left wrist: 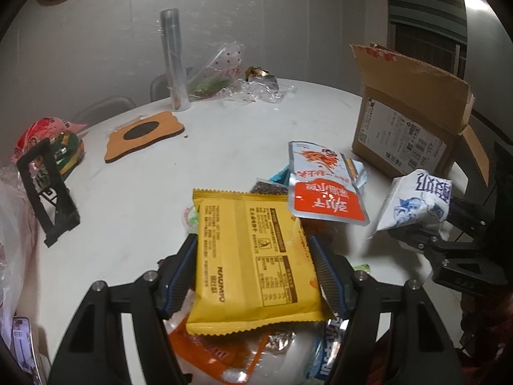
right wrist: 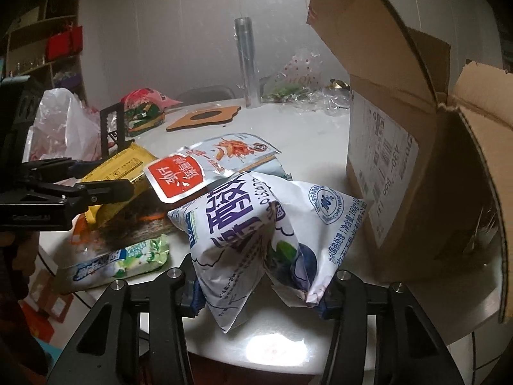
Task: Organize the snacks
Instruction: 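Lift the white-and-blue bag with the right gripper while the left gripper lifts the yellow packet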
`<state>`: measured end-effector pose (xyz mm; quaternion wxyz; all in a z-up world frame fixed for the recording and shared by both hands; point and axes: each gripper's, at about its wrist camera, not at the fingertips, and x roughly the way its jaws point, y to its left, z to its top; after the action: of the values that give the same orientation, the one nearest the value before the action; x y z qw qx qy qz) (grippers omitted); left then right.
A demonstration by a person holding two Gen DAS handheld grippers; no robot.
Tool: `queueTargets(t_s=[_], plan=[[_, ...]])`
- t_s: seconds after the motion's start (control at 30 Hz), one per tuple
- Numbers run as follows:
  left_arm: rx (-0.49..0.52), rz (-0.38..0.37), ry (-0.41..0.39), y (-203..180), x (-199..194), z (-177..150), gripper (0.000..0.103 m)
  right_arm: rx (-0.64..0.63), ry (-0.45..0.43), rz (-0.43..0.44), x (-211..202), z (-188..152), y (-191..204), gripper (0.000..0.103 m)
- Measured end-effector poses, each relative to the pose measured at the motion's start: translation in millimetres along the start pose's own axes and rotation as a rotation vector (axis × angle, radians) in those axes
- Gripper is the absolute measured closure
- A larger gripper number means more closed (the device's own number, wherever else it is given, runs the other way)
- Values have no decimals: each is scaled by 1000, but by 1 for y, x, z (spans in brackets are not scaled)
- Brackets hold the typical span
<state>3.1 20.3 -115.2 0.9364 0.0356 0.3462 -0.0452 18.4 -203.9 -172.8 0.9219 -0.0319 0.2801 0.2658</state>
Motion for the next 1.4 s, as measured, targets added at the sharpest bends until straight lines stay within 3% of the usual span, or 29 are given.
queueTargets(t_s=[0.53, 0.9, 1.1, 1.27, 1.4], plan=[[-41, 24, -44, 19, -24, -5, 37, -16, -36, 29, -20, 1, 6, 59], [-45, 21, -41, 22, -23, -9, 37, -23, 4, 29, -8, 1, 11, 59], [-63, 24, -72, 27, -33, -3, 37, -35, -22, 40, -12, 6, 15, 59], [-56, 22, -125, 32, -55, 12, 37, -73, -47, 107, -24, 19, 26, 59], [-40, -5, -187, 36, -82, 34, 37, -115, -74, 212, -38, 40, 39, 59]])
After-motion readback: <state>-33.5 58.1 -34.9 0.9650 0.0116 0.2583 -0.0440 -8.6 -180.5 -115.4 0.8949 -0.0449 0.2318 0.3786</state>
